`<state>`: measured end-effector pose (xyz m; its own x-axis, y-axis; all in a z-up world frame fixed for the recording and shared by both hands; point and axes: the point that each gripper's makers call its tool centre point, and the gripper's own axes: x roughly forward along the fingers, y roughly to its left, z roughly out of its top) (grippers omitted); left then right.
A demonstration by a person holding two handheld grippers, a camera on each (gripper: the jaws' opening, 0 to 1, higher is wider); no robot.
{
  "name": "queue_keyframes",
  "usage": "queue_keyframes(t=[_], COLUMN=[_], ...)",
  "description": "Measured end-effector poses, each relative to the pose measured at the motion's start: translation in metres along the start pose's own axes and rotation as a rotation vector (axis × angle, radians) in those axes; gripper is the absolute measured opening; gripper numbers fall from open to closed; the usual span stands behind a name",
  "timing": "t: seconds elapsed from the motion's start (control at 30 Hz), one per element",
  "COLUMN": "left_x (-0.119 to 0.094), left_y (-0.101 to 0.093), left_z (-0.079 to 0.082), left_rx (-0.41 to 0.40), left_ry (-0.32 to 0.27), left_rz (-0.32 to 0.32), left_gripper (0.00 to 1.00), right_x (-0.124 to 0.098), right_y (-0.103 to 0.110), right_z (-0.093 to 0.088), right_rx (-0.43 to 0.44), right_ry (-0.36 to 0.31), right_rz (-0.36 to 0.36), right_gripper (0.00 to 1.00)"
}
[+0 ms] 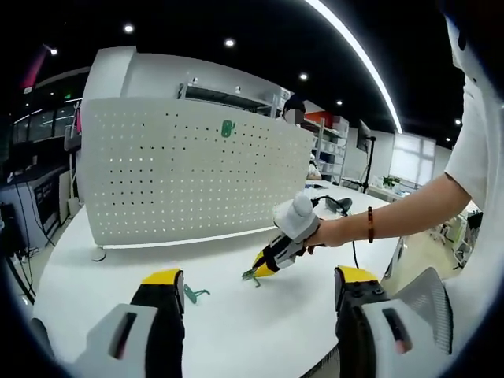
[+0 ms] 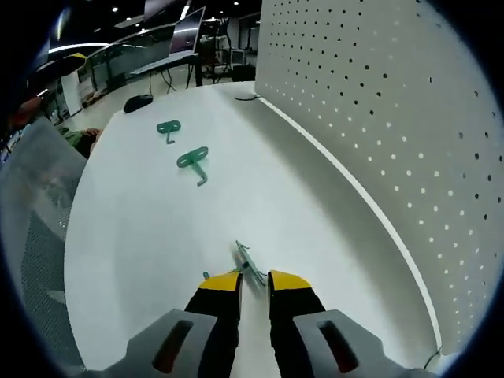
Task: Insert the hook assembly into the mounting plate slot until the hook locks in place.
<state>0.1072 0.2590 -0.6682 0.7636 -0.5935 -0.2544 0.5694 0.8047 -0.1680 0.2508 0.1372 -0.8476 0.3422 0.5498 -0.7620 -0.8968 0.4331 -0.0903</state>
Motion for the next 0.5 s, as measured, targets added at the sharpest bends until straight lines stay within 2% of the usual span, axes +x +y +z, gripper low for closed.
queue_keyframes(t=[0.1, 0.33, 0.5], left_x=[-0.0003, 0.0003, 0.0007], left_y=[-0.0003, -0.0013, -0.0019], left_z=[-0.0018, -0.002, 0.0006], left_rx=[-0.001, -0.004, -0.005], left_ry=[0.006, 0.006, -0.001], left_rz=[0.001, -0.001, -0.005], left_gripper=[0.8, 0.8, 0.79], right_x=[0.0014, 0.005, 0.0018], right_y=[0.0035, 0.0098, 0.0069], right_z=[-0.0022, -0.0018, -0.0037], right_rx=[0.022, 0.056, 0.087], right_ry=[0.018, 0.001, -0.002], right_rz=[0.012, 0.02, -0.016], right_gripper=[0.05, 0.03, 0.02])
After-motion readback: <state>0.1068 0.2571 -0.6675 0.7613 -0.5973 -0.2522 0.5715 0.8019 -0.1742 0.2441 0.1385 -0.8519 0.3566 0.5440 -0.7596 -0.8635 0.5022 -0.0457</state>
